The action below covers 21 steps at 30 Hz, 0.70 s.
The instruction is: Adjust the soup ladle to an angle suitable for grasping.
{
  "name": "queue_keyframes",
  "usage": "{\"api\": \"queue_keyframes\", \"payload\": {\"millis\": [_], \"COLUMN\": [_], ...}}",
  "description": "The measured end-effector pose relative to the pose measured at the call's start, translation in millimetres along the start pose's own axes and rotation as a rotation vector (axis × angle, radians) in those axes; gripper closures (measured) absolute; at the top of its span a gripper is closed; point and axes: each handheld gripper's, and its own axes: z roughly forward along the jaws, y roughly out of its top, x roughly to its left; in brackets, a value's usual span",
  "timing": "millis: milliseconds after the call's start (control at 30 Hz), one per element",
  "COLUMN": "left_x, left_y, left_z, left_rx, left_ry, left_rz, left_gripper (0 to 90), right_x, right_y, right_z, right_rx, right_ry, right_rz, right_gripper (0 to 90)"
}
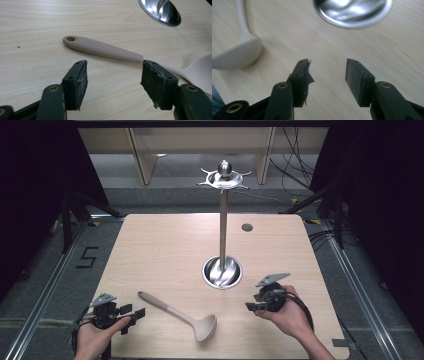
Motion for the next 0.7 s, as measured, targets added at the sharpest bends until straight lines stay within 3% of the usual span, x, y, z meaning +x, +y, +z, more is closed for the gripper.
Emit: {"api": "queue_keyframes", "payload": {"millis": [67, 100, 133, 167, 233, 267, 300, 400, 433, 467, 500, 533, 600, 667, 700], "left_x": [-0.4, -2.0, -3.9, -5.3, -6.3, -8.2, -10.0, -12.4, -12.4, -10.9, -12.3, -12.7, -10.6, -9.9, -8.8], "left_y": [3.3, 4.5, 6.2, 7.7, 9.0, 10.9, 14.7, 18.3, 18.3, 20.5, 21.1, 21.5, 24.5, 25.4, 25.8], "left_z": [1.4, 4.0, 6.1, 6.9, 7.0, 8.0, 9.1, 13.6, 13.6, 16.2, 19.5, 21.0, 21.6, 25.4, 26.3], "left_rx": [0.064, 0.071, 0.088, 0.103, 0.121, 0.141, 0.181, 0.203, 0.203, 0.246, 0.239, 0.236, 0.287, 0.3, 0.314], "left_ry": [0.021, 0.024, 0.02, 0.025, 0.033, 0.048, 0.064, 0.115, 0.115, 0.129, 0.119, 0.119, 0.119, 0.121, 0.119], "left_rz": [0.019, 0.009, 0.01, 0.033, 0.056, 0.085, 0.091, 0.083, 0.083, 0.09, 0.05, 0.047, 0.074, 0.063, 0.077], "left_gripper": [35.3, 35.3, 36.6, 40.3, 50.3, 50.3, 65.1, 79.4, 81.8, 83.7, 84.6, 85.7, 88.2, 88.9, 89.0], "right_x": [-12.1, -17.7, -20.8, -26.4, -29.8, -32.5, -35.4, -37.1, -37.1, -36.5, -36.5, -36.2, -34.5, -34.2, -33.1], "right_y": [-15.7, -22.2, -27.1, -32.6, -36.0, -38.5, -43.0, -44.6, -44.6, -44.5, -44.1, -43.6, -43.9, -43.5, -43.6], "right_z": [-7.5, -10.2, -13.5, -15.9, -17.8, -19.2, -20.5, -22.0, -22.0, -21.4, -22.3, -22.9, -20.9, -22.2, -21.8], "right_rx": [-0.017, -0.017, -0.014, -0.017, -0.014, -0.015, -0.029, -0.036, -0.036, -0.054, -0.049, -0.049, -0.072, -0.051, -0.05], "right_ry": [0.008, -0.021, -0.019, -0.001, -0.013, -0.032, -0.013, -0.006, -0.006, -0.001, 0.001, 0.002, 0.006, 0.006, 0.012], "right_rz": [0.025, 0.011, 0.038, 0.052, 0.053, 0.042, 0.088, 0.1, 0.1, 0.105, 0.103, 0.1, 0.113, 0.109, 0.123], "right_gripper": [63.5, 67.0, 69.8, 71.6, 73.1, 74.1, 75.0, 74.9, 74.9, 74.4, 74.3, 73.9, 72.2, 71.3, 71.2]}}
